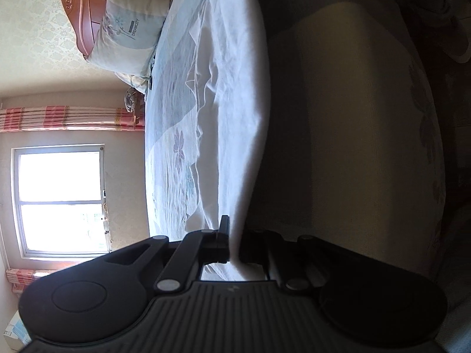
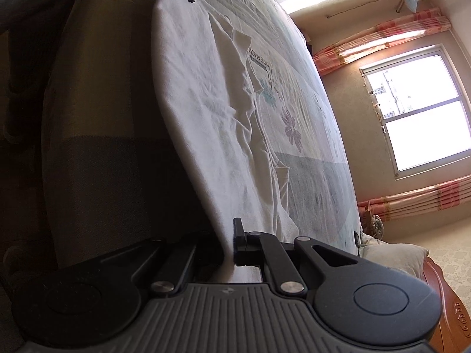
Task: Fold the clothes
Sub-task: 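Lift the held edge with both tools and fold it over the shirt, then lay the folded edge down and open both tools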
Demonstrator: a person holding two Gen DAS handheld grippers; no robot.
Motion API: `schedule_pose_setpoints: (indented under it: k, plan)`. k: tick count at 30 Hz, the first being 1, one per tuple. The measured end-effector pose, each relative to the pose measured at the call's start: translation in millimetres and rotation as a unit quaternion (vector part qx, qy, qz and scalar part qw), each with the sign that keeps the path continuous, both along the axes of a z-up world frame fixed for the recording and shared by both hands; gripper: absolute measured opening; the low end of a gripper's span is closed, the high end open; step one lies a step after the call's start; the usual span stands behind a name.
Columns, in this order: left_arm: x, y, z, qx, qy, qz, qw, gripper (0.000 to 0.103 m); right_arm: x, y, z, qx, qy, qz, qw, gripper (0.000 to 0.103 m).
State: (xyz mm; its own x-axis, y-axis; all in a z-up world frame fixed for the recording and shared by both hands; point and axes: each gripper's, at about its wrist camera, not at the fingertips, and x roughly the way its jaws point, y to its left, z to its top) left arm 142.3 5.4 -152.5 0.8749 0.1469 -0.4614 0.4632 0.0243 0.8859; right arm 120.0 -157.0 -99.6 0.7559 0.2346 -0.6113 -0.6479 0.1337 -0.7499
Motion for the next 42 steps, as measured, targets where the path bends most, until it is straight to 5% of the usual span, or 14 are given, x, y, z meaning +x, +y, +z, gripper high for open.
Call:
schedule_pose_setpoints:
  k: [5, 9, 12, 16, 21, 24, 27, 29, 33, 38, 40, 42]
  plan:
    - [-31.0, 10.6, -9.3, -0.003, 0.014, 0.016, 0.9998, 0.009, -0.4, -2.6, -3.9, 0.011, 0.015, -0.018, 1.0, 0.011]
    - [-37.6, 15.9, -10.6, -0.005, -0.003, 0.028, 0.9996, 0.011, -4.4, -16.1, -8.3, 0.029, 0.008, -0.042, 0.999, 0.033]
    - [-29.5, 19.3, -13.7, 0.004, 0.002, 0.055, 0.9985, 0.035, -5.2, -20.8, -13.6, 0.044, -0.007, -0.064, 0.997, 0.048]
    - [-27.5, 34.5, -5.0, -0.002, 0.008, 0.097, 0.9952, 0.036, 3.1, -22.4, -28.5, 0.023, -0.03, -0.091, 0.995, 0.048]
    - [-31.7, 71.1, 24.6, 0.009, -0.004, 0.156, 0.9877, 0.036, 15.5, -63.0, -13.0, 0.023, -0.023, -0.153, 0.988, 0.053]
    - [-14.4, 79.0, 55.1, -0.056, -0.015, 0.196, 0.9788, 0.036, 19.2, -86.8, 0.0, 0.014, -0.035, -0.18, 0.983, 0.053]
    - [4.6, 85.5, 86.7, -0.128, -0.027, 0.236, 0.963, 0.036, 29.1, -97.2, 21.6, 0.064, -0.034, -0.209, 0.975, 0.054]
    - [20.1, 73.3, 95.4, -0.203, 0.001, 0.235, 0.9505, 0.036, 37.2, -93.7, 37.6, 0.129, -0.01, -0.217, 0.968, 0.056]
    - [52.0, 44.0, 109.0, -0.357, 0.065, 0.221, 0.9053, 0.047, 53.9, -70.4, 49.2, 0.242, 0.079, -0.197, 0.947, 0.06]
    - [69.0, 38.1, 81.6, -0.415, 0.11, 0.238, 0.8711, 0.048, 72.7, -39.4, 18.7, 0.292, 0.166, -0.202, 0.92, 0.06]
    - [58.4, 60.4, 58.8, -0.433, 0.127, 0.275, 0.8487, 0.048, 80.8, -40.5, 4.3, 0.301, 0.185, -0.223, 0.908, 0.06]
    - [51.4, 87.8, 55.2, -0.489, 0.14, 0.29, 0.8111, 0.052, 81.9, -52.7, -5.6, 0.317, 0.198, -0.24, 0.896, 0.07]
